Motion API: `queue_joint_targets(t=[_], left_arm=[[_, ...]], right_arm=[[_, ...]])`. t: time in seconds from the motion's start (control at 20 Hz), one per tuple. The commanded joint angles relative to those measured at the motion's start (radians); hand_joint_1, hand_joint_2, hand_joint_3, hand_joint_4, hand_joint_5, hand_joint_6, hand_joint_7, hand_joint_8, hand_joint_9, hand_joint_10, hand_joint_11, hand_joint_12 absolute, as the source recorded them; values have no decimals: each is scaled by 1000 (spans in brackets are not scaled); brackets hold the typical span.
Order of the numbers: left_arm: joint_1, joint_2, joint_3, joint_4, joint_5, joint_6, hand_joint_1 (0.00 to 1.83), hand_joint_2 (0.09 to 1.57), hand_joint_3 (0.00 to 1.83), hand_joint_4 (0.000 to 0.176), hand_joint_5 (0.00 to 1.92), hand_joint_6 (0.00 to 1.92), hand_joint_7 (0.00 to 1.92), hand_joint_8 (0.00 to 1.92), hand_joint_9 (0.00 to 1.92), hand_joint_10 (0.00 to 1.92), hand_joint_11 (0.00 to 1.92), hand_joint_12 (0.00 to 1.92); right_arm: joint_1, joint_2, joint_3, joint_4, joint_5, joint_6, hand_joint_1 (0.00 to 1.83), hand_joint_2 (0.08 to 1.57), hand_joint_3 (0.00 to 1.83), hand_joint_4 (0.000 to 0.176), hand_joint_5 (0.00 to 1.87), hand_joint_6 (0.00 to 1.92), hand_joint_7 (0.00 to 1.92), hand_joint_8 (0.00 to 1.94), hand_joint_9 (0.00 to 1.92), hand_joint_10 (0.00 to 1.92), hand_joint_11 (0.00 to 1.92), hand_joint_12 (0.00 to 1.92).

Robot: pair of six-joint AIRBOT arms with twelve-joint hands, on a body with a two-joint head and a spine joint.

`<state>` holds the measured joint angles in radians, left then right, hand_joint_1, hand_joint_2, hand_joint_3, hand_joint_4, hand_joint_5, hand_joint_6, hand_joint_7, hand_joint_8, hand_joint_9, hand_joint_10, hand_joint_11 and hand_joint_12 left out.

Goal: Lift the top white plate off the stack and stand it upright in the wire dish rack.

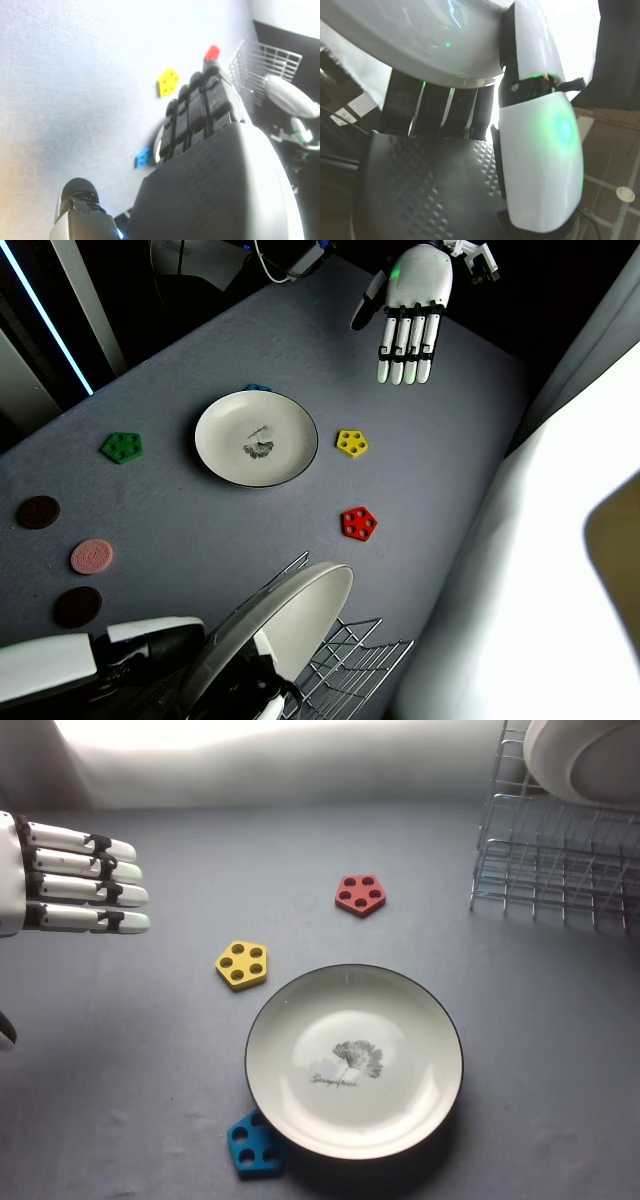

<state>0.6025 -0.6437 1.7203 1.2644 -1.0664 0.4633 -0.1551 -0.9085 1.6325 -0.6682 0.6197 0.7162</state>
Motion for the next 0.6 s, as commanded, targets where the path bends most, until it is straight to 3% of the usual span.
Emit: queue_joint_targets(t=[0.0,0.2,0.25,0.3,0.4,0.45,0.5,0.55], left_arm=[[-18,10,2,-82,-46,3,126,882,0,0,74,2,66,2,71,3,101,13],[-17,10,2,-89,-57,3,133,888,1,0,63,0,51,0,56,0,102,13],[-17,11,2,-89,-66,3,134,888,1,0,70,3,59,4,60,2,108,15],[-17,11,4,-89,-72,3,132,888,1,0,66,1,58,3,63,3,107,15],[-17,10,6,-90,-73,3,154,889,1,0,74,3,72,6,75,6,115,18],[-16,10,6,-91,-73,3,140,888,0,0,70,1,70,5,75,5,118,19],[-16,10,6,-91,-74,3,138,894,3,0,60,0,64,1,68,2,110,15],[-16,9,6,-91,-79,3,126,895,3,0,52,0,54,0,59,0,102,12]], right_arm=[[4,19,14,90,97,18,1497,1054,1,0,917,983,1137,519,1105,744,989,1345],[-15,14,30,96,109,18,1497,1053,1,0,904,977,1143,513,1116,738,989,1349],[-20,14,34,101,112,18,1410,1051,2,0,938,978,1166,556,1154,820,1036,849],[-27,14,36,107,116,18,1393,1052,0,0,942,968,1168,587,1166,827,1116,568],[-51,14,43,124,131,18,1388,1073,1,0,911,1038,1091,694,1110,904,1173,365],[-63,13,47,129,137,18,1477,1049,5,0,947,934,1148,535,1179,666,968,1209],[-70,12,51,132,140,18,1495,1043,1,0,965,897,1178,473,1198,600,931,1372],[-74,11,55,135,142,18,1497,1044,0,0,958,912,1172,477,1187,604,940,1390]])
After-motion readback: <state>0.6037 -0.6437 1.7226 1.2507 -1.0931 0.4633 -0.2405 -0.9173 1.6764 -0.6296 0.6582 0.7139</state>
